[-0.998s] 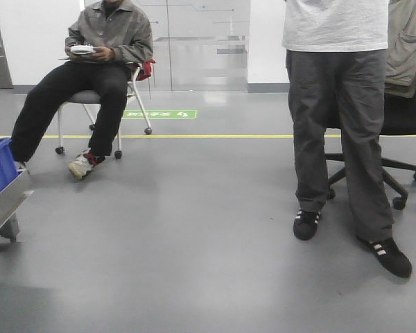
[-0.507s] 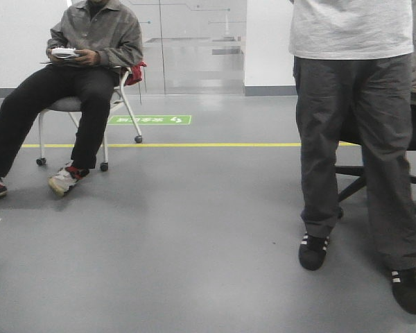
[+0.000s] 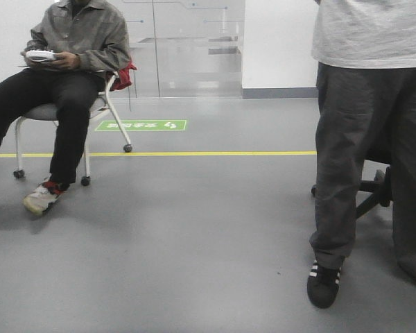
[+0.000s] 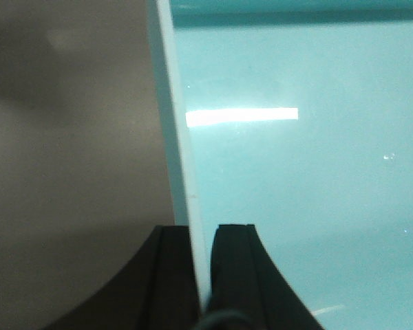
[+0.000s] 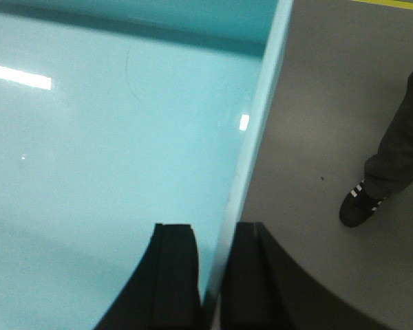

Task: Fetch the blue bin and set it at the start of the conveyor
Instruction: 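Hold the teal bin in both grippers while driving to the conveyor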

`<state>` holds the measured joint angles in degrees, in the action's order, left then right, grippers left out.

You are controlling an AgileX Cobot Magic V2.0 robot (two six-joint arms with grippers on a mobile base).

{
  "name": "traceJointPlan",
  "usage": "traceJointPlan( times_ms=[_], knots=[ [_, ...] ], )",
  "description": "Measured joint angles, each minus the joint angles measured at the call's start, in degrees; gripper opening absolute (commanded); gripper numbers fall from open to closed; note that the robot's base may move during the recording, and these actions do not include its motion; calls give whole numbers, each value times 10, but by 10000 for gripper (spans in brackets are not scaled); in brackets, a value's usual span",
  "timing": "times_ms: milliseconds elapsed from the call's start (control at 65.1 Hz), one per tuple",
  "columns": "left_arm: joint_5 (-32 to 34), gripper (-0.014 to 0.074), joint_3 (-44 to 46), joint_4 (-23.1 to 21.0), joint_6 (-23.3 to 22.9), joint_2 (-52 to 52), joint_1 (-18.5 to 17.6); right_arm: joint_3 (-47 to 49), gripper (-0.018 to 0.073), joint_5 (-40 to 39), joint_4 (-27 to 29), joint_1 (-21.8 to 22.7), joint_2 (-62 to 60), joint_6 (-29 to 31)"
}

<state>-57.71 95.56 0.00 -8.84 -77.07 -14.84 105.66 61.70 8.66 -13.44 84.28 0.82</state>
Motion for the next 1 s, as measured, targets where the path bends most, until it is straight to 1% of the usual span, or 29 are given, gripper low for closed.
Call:
traceJointPlan(
  times_ms=[430,998],
  knots=[
    [1,-111,0,7,0,0,0,0,-153,-9,2,0,8,0],
    [7,-111,0,24,-3,-1,0,0,-153,-127,4,0,58,2]
  ],
)
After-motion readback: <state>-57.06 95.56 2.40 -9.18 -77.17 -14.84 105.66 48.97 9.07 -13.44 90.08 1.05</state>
